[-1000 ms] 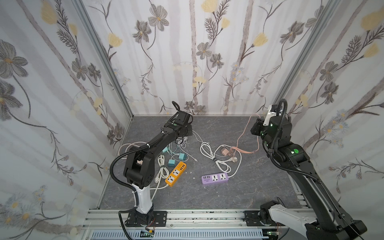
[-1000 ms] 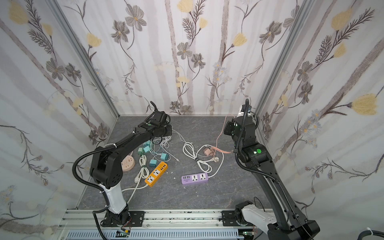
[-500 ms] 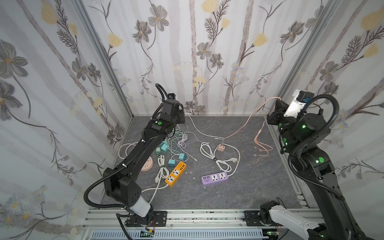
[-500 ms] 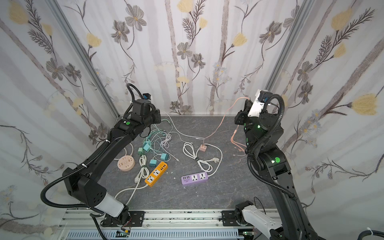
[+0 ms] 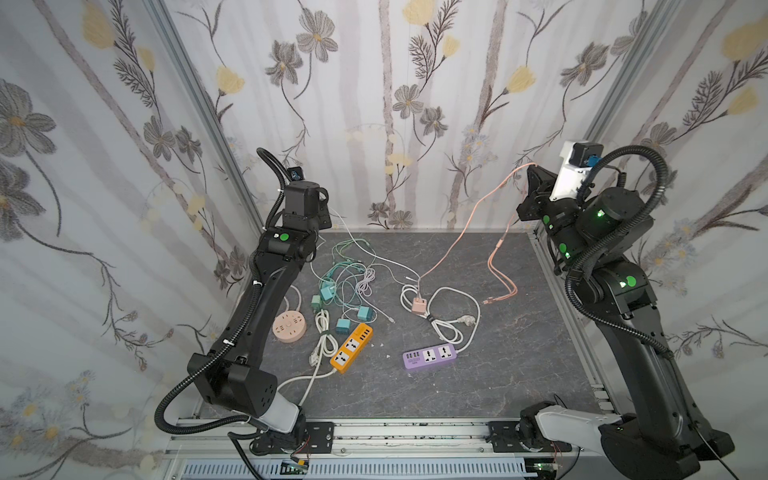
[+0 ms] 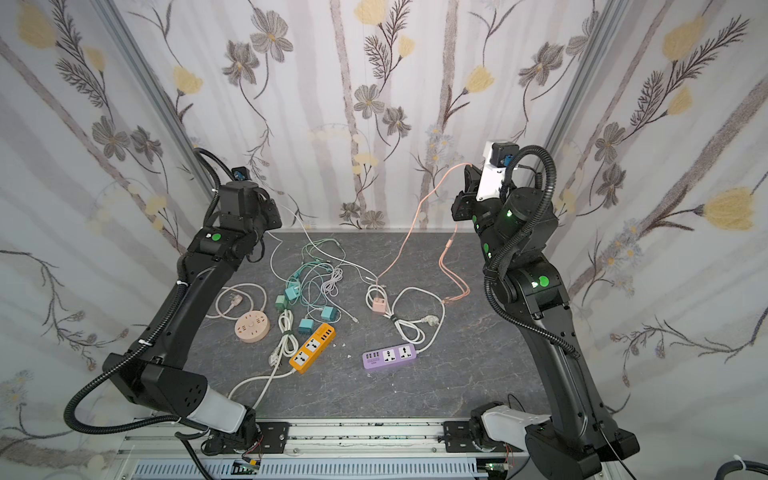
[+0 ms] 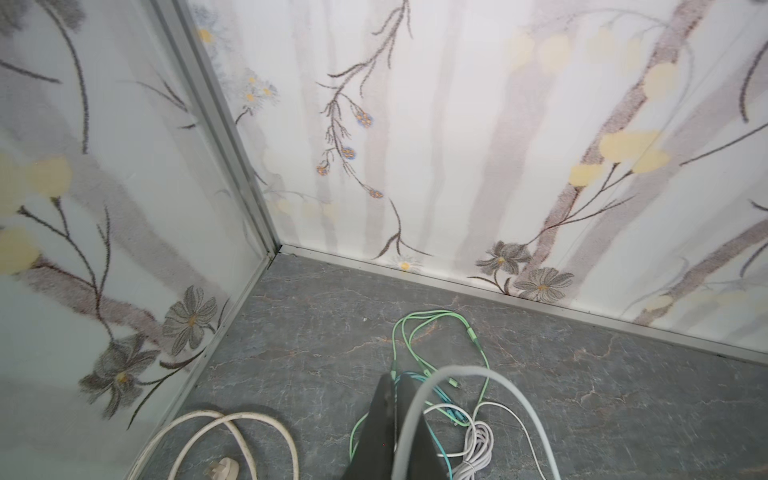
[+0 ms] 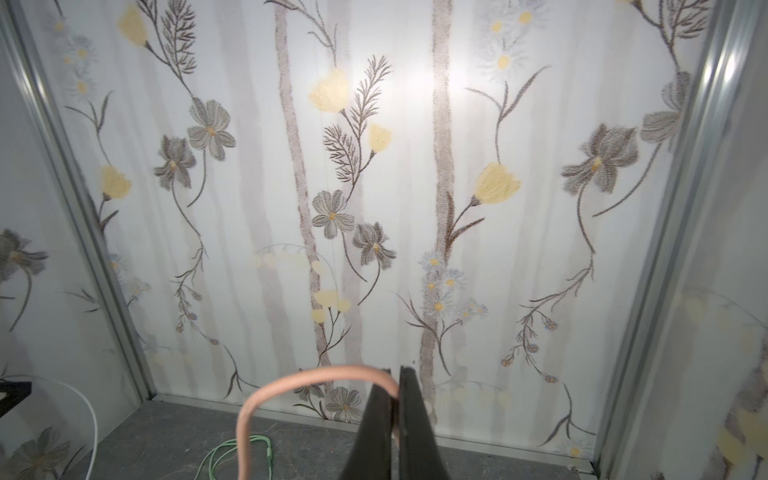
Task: Insert the plug
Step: 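Lift the pink cable with the right gripper while the left arm swings away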
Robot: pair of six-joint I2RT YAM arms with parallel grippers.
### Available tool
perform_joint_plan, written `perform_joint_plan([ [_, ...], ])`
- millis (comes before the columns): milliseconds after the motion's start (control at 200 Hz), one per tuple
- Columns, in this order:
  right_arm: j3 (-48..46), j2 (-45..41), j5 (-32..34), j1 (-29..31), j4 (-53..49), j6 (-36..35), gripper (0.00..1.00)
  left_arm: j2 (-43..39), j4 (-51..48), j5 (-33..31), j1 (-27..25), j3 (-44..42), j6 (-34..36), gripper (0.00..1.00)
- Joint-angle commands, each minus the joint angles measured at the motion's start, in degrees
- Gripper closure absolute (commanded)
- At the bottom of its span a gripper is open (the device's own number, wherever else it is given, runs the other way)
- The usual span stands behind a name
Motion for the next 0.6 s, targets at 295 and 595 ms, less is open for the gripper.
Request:
perform_joint_plan([
  [295, 5.76, 10.92, -10.02, 4.01, 3.41, -1.40, 1.00, -1.48, -1.23, -3.63, 8.93, -6.69, -8.26, 1.00],
  [595, -0.20, 11.70, 9.11, 0.58, 8.11, 2.62, 1.00, -5.31, -2.66, -10.82, 22.06, -19.78, -12.99, 1.00],
])
